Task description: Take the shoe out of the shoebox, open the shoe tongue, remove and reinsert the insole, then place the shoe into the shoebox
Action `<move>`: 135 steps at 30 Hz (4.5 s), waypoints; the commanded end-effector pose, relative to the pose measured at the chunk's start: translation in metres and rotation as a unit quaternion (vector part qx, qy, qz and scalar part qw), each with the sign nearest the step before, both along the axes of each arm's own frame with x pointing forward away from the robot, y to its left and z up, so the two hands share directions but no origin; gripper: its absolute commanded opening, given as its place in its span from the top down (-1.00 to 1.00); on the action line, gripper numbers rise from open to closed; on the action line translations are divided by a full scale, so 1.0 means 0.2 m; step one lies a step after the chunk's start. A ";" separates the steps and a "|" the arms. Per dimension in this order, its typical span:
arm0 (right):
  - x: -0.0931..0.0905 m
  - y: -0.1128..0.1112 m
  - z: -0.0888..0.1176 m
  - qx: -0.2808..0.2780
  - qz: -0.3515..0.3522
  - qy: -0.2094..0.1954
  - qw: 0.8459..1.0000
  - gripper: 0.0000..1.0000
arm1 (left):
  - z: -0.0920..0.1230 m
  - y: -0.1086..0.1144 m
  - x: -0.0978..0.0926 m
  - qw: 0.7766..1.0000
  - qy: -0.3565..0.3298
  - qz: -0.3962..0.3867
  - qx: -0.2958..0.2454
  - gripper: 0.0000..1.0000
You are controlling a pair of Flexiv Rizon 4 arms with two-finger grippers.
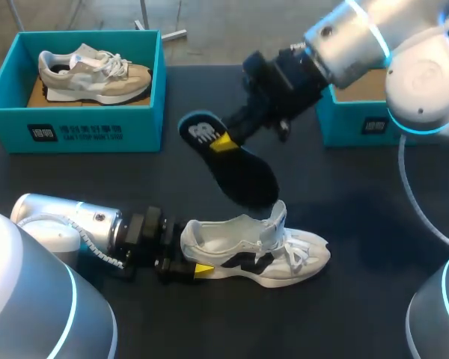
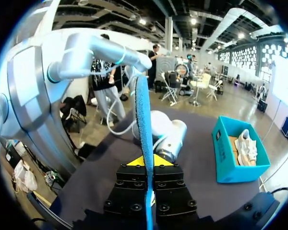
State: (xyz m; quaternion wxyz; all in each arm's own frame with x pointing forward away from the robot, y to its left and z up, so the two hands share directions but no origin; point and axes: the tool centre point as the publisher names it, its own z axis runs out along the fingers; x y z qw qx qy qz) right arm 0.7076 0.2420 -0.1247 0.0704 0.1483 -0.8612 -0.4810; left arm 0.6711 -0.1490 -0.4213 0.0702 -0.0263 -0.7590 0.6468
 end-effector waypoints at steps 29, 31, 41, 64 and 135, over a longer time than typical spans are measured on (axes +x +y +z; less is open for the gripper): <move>-0.14 -0.20 0.31 0.113 -0.003 0.051 0.992 1.00 | -0.01 -0.01 0.00 1.000 0.000 0.001 0.001 1.00; -0.15 -0.28 0.37 0.135 -0.023 0.067 0.988 1.00 | -0.01 -0.01 0.00 1.000 0.000 0.001 0.001 1.00; -0.30 -0.55 0.57 0.173 -0.084 0.103 0.976 1.00 | -0.01 -0.01 0.00 1.000 0.000 0.001 0.001 1.00; -0.40 -0.71 0.71 0.178 -0.157 0.185 0.954 1.00 | -0.01 -0.01 0.00 1.000 0.000 0.001 0.001 1.00; -0.76 -0.71 0.88 0.139 -0.204 0.297 0.922 1.00 | 0.00 0.07 0.04 1.000 -0.012 0.001 0.020 -1.00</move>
